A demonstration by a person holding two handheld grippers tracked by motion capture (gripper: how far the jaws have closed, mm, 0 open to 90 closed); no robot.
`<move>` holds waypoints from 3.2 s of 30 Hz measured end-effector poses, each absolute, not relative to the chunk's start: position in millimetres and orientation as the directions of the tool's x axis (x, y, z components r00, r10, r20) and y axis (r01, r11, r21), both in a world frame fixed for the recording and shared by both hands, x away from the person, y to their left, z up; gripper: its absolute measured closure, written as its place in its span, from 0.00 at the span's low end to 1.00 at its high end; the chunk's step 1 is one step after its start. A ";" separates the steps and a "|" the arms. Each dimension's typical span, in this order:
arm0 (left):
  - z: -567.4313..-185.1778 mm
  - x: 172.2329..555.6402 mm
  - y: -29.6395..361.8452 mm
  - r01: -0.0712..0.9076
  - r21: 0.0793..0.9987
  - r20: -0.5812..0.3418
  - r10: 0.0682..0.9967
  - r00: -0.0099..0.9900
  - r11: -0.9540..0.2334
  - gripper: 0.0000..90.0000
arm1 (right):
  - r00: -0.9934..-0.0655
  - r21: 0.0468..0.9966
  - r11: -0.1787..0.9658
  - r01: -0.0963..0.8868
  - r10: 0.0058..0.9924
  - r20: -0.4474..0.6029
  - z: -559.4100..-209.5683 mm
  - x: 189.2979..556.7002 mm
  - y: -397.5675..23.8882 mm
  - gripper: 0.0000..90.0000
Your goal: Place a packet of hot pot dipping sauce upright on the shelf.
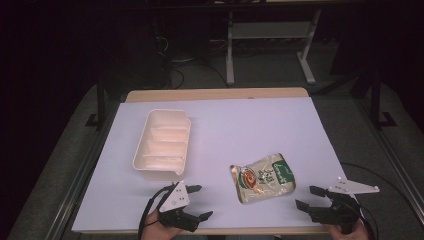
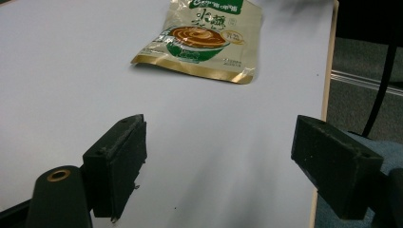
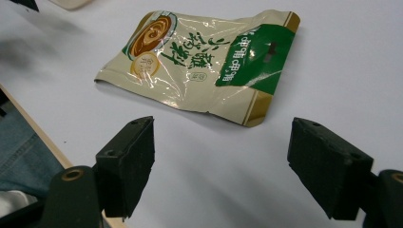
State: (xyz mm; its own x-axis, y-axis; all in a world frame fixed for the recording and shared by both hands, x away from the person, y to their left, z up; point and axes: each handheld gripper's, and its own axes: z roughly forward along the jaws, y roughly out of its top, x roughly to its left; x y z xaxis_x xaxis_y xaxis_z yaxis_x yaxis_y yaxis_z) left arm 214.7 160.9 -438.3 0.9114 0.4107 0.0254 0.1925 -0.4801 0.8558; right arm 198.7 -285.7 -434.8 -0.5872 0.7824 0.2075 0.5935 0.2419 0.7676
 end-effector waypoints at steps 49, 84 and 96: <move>-439.4 215.4 162.0 0.198 0.861 0.013 0.410 0.912 -0.468 0.21 | -0.546 0.698 0.243 0.674 0.800 0.249 -439.8 288.9 -263.2 0.31; -439.0 214.0 159.7 0.186 0.862 0.019 0.397 0.918 -0.472 0.20 | -0.579 0.702 0.233 0.673 0.757 0.304 -434.5 285.4 -252.0 0.68; -440.2 214.3 158.0 0.192 0.858 0.016 0.398 0.917 -0.477 0.20 | -0.602 0.672 0.267 0.691 0.728 0.329 -441.6 291.3 -242.0 0.79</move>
